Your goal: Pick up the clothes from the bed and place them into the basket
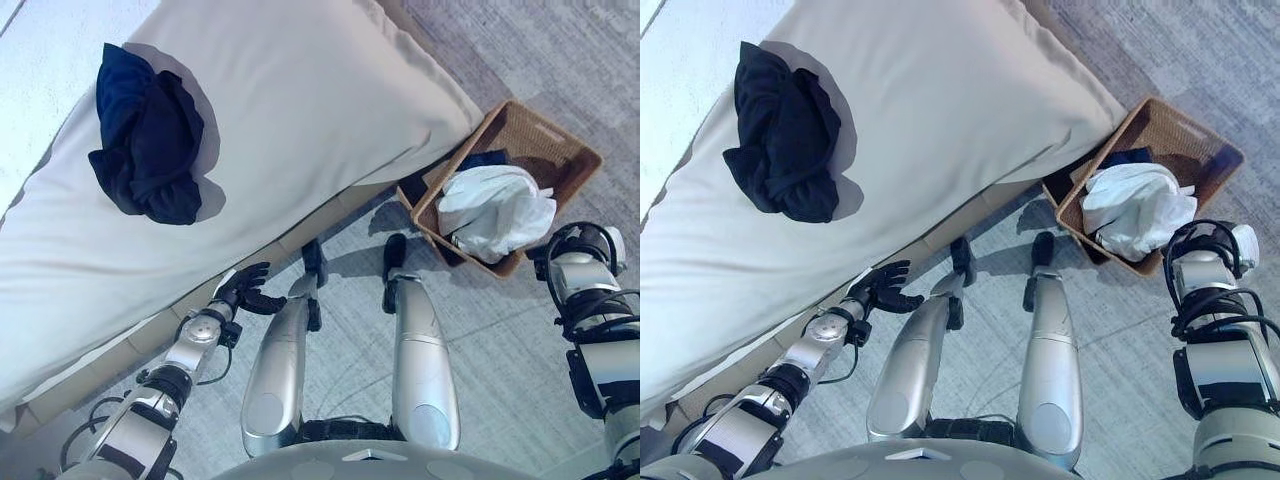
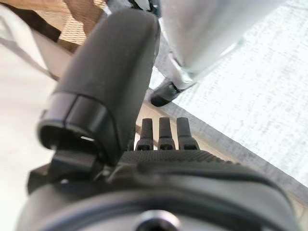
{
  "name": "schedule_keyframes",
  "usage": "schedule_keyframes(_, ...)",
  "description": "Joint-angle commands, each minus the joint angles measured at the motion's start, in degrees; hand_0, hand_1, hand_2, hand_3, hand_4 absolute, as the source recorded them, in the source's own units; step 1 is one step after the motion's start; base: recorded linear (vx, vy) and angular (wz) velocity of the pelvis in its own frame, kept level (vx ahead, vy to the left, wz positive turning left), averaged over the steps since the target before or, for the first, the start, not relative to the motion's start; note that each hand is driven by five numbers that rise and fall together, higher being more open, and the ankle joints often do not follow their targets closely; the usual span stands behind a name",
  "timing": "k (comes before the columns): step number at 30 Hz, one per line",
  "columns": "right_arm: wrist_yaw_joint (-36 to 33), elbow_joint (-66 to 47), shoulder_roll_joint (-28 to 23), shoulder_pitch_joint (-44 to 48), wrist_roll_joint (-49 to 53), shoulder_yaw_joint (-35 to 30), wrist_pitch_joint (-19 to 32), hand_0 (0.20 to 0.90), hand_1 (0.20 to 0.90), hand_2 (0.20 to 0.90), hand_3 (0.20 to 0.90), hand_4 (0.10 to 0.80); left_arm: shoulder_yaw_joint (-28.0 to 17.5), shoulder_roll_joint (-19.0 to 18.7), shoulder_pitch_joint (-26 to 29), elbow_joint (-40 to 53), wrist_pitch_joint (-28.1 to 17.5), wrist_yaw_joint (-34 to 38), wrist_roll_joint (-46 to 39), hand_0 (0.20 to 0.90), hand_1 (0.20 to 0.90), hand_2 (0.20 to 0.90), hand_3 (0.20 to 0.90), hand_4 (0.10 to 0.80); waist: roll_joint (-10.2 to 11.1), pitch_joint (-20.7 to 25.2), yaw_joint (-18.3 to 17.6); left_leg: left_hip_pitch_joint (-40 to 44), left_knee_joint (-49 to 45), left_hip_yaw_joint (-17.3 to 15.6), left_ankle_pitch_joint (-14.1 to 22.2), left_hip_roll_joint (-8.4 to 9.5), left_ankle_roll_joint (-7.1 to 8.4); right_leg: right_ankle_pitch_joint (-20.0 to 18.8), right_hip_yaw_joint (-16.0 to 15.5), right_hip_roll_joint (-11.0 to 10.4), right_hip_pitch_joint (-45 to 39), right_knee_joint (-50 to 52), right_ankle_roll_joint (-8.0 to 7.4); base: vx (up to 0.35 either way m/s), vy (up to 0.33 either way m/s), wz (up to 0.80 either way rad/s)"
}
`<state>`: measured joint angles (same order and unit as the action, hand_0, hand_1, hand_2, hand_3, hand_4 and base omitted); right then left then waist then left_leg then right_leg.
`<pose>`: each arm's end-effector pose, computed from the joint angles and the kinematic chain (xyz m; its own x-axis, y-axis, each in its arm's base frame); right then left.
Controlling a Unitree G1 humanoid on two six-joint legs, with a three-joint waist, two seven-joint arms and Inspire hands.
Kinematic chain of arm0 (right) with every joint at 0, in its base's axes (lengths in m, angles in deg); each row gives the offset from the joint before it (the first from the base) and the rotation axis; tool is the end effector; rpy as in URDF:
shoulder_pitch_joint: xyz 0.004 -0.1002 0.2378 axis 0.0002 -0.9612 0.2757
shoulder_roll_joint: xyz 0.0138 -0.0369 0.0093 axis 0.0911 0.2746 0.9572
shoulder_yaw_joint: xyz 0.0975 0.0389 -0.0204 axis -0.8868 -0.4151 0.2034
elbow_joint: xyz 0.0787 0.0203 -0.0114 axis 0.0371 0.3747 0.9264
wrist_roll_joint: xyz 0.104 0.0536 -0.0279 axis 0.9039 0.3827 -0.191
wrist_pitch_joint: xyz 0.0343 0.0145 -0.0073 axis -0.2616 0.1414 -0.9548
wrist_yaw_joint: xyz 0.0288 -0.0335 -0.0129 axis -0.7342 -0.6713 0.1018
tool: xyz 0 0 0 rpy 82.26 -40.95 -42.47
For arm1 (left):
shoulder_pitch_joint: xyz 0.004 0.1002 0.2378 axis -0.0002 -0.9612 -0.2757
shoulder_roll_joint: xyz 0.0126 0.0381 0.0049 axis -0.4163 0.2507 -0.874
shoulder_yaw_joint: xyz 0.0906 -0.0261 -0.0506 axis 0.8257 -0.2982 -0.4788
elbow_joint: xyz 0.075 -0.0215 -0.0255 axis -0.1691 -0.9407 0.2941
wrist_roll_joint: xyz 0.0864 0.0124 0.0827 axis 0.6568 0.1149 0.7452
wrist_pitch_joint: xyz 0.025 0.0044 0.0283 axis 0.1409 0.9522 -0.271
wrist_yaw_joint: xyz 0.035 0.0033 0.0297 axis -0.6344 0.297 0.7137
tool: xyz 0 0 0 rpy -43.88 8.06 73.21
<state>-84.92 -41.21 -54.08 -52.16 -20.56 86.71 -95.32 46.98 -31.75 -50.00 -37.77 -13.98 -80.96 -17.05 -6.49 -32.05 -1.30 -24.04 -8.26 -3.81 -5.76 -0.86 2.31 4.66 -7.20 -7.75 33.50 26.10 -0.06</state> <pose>0.2922 -0.3442 0.0929 0.5446 -0.8147 -0.1990 0.5643 0.5315 -0.6318 0.2354 0.2153 -0.0473 0.8546 -0.0750 -0.5139 0.2306 0.9414 0.2461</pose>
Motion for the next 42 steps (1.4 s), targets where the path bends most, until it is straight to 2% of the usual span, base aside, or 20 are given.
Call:
schedule_keyframes(1,-9.66,-15.12,-11.24,-1.74,-5.06,-5.94,5.67,0.9,0.9,0.9,0.9,0.8,-1.93,-0.91,-7.54,1.46,-1.98,1.37,-1.73,0.9,0.9,0.9,0.9,0.8,-1.09,2.26,-0.82,2.87,-4.0,-0.21,6.31,0.84,-0.92,2.22,-1.57,3.62,-6.16,-3.32,1.02,0.083,0.203,0.01)
schedule_keyframes(3,-10.86,-29.81,-9.33,-4.98,-11.93,-10.1,8.44,0.9,0.9,0.9,0.9,0.8,-3.87,-0.03,-8.62,0.04,-1.85,1.19,-2.03,0.9,0.9,0.9,0.9,0.8,0.29,2.94,-1.2,5.31,-2.13,-0.32,6.12,0.63,-0.71,1.76,-1.83,3.83,-8.79,-5.34,0.53,0.081,0.207,0.02)
schedule_keyframes(4,-10.62,-33.55,-8.78,-5.59,-13.55,-10.59,7.19,0.9,0.9,0.9,0.9,0.8,-4.34,0.13,-8.81,-0.28,-1.72,0.96,-1.73,0.9,0.9,0.9,0.9,0.8,0.57,3.24,-1.21,5.67,-1.98,-0.36,6.19,0.63,-0.68,1.71,-1.94,3.78,-9.25,-5.65,0.41,0.088,0.221,0.11)
schedule_keyframes(5,-8.68,-40.75,-7.07,-7.1,-19.29,-11.18,9.18,0.9,0.9,0.9,0.9,0.8,-5.78,0.7,-9.41,-0.93,-1.06,0.71,-1.65,0.9,0.9,0.9,0.9,0.8,1.39,4.17,-1.16,6.68,-1.46,-0.36,6.33,0.7,-0.63,1.52,-2.26,3.65,-10.56,-6.66,0.1,0.082,0.235,0.11)
schedule_keyframes(7,-2.98,-47.72,-5.97,-7.08,-26.89,-9.02,13.46,0.9,0.9,0.9,0.9,0.8,-7.39,1.6,-10.06,-1.86,0.48,0.39,-1.53,0.9,0.9,0.9,0.9,0.8,2.71,5.79,-0.37,8.08,-0.85,0.1,6.55,1.1,-0.74,0.93,-2.93,3.11,-12.84,-8.66,-0.4,0.093,0.279,0.11)
schedule_keyframes(10,7.38,-48.78,-7.59,-3.46,-32.09,-2.7,18.42,0.9,0.9,0.9,0.9,0.8,-8.17,1.83,-10.56,-4.21,1.33,-0.47,-0.58,0.9,0.9,0.9,0.9,0.8,4.58,8.14,2.45,9.45,-0.53,1.4,6.92,1.72,-1.1,-0.1,-4.54,1.96,-16.27,-11.53,-1.17,0.079,0.194,0.27)
schedule_keyframes(11,8.09,-48.13,-7.76,-2.68,-32.22,-1.46,18.55,0.9,0.9,0.9,0.9,0.8,-8.21,1.83,-10.55,-4.56,1.36,-0.7,0.06,0.9,0.9,0.9,0.9,0.8,4.8,8.39,2.91,9.56,-0.61,1.64,6.98,1.83,-1.14,-0.2,-4.88,1.77,-16.73,-11.81,-1.27,0.077,0.199,0.36)
schedule_keyframes(12,14.01,-46.2,-8.24,0.1,-34.6,2.66,20.58,0.9,0.9,0.9,0.9,0.8,-8.2,1.77,-10.62,-5.98,1.82,-1.17,0.25,0.9,0.9,0.9,0.9,0.8,5.77,9.45,5.0,9.95,-1.04,2.8,7.3,2.4,-1.44,-0.61,-6.11,1.09,-18.56,-12.93,-1.63,0.066,0.134,0.33)
schedule_keyframes(13,14.12,-45.43,-8.36,0.73,-34.19,3.66,20.56,0.9,0.9,0.9,0.9,0.8,-8.26,1.76,-10.7,-6.34,1.77,-1.14,0.49,0.9,0.9,0.9,0.9,0.8,6.01,9.58,5.47,10.03,-1.26,3.07,7.43,2.54,-1.57,-0.66,-6.43,0.9,-19.09,-13.11,-1.71,0.085,0.185,0.45)
schedule_keyframes(15,19.6,-40.61,-7.94,4.9,-38.1,9.69,23.1,0.9,0.9,0.9,0.9,0.8,-8.47,1.13,-10.93,-8.11,3.31,-1.62,0.74,0.9,0.9,0.9,0.9,0.8,7.67,10.39,8.87,10.64,-2.1,4.89,8.05,3.3,-2.29,-0.93,-8.36,0.05,-22.01,-14.03,-2.23,0.087,0.165,0.54)
schedule_keyframes(16,19.59,-40.56,-7.93,4.98,-38.1,9.76,23.12,0.9,0.9,0.9,0.9,0.8,-8.5,1.14,-10.93,-8.1,3.31,-1.62,0.74,0.9,0.9,0.9,0.9,0.8,7.66,10.36,8.82,10.66,-2.11,4.91,8.05,3.31,-2.29,-0.93,-8.38,0.05,-22.05,-14.04,-2.23,0.158,0.149,0.63)
schedule_keyframes(17,19.63,-36.21,-6.83,8.7,-42.99,14.61,24.51,0.9,0.9,0.9,0.9,0.8,-8.43,0.09,-11.07,-9.3,4.21,-1.73,2.11,0.9,0.9,0.9,0.9,0.8,9.17,10.56,11.93,11.22,-2.43,6.78,8.52,3.81,-2.97,-1.13,-10.15,-0.26,-24.56,-14.63,-2.74,0.138,0.034,0.48)
schedule_keyframes(19,17.99,-33.99,-6.22,11.31,-46.49,17.47,25.07,0.9,0.9,0.9,0.9,0.8,-8.62,-0.72,-11.13,-9.51,4.62,-1.43,1.93,0.9,0.9,0.9,0.9,0.8,9.9,10.54,13.74,11.54,-2.34,7.88,8.71,4.09,-3.39,-1.37,-11.43,-0.5,-25.87,-15.0,-3.12,0.136,0.039,0.59)
schedule_keyframes(21,15.83,-30.23,-4.48,17.44,-52.12,22.57,23.57,0.9,0.9,0.9,0.9,0.8,-9.31,-2.63,-10.41,-9.55,5.28,-1.66,0.91,0.9,0.9,0.9,0.9,0.8,10.99,10.1,17.3,11.41,-2.07,9.61,8.8,4.45,-3.97,-2.12,-14.15,-1.42,-27.12,-14.93,-3.39,0.129,0.042,0.7)
schedule_keyframes(22,15.44,-28.68,-3.31,20.69,-54.68,25.38,22.92,0.9,0.9,0.9,0.9,0.8,-9.82,-3.53,-10.31,-9.52,5.24,-2.05,0.42,0.9,0.9,0.9,0.9,0.8,11.34,9.98,19.73,11.84,-1.81,10.87,9.99,4.35,-3.79,-1.26,-14.86,-1.61,-28.0,-14.39,-3.8,0.125,0.046,0.68)
schedule_keyframes(27,16.54,-19.06,0.96,32.27,-57.14,34.09,16.58,0.9,0.9,0.9,0.9,0.8,-11.1,-5.74,-10.7,-8.74,5.04,-3.02,-0.27,0.9,0.9,0.9,0.9,0.8,11.77,8.47,26.42,9.16,-1.88,13.88,9.33,4.97,-3.63,-1.5,-19.1,-2.73,-29.36,-14.45,-4.08,0.042,0.056,0.52)
schedule_keyframes(32,17.85,-9.18,3.47,38.64,-57.37,38.84,12.42,0.9,0.9,0.9,0.9,0.8,-12.5,-7.13,-10.74,-8.76,3.65,-4.69,-0.89,0.9,0.9,0.9,0.9,0.8,12.12,6.8,31.11,6.44,-1.27,15.95,8.31,5.22,-3.27,-1.5,-23.11,-3.12,-29.6,-14.24,-4.37,0.022,0.004,0.47)
schedule_keyframes(38,18.96,-0.69,6.3,43.41,-58.43,41.85,8.24,0.9,0.9,0.9,0.9,0.8,-13.12,-6.31,-11.13,-9.04,1.39,-5.94,-1.59,0.9,0.9,0.9,0.9,0.8,11.74,4.32,35.25,3.26,-0.74,18.15,6.65,5.84,-2.79,-0.93,-26.63,-3.44,-28.8,-13.17,-4.62,0.003,0.022,0.34)
schedule_keyframes(42,28.37,5.43,8.64,45.1,-59.61,42.33,4.33,0.9,0.9,0.9,0.9,0.8,-13.29,-5.97,-10.77,-9.55,-0.3,-6.84,-2.94,0.9,0.9,0.9,0.9,0.8,10.9,3.2,36.76,1.21,-0.69,18.44,5.46,6.22,-2.74,-0.48,-28.12,-4.44,-27.16,-11.18,-4.88,-0.001,0.037,0.15)
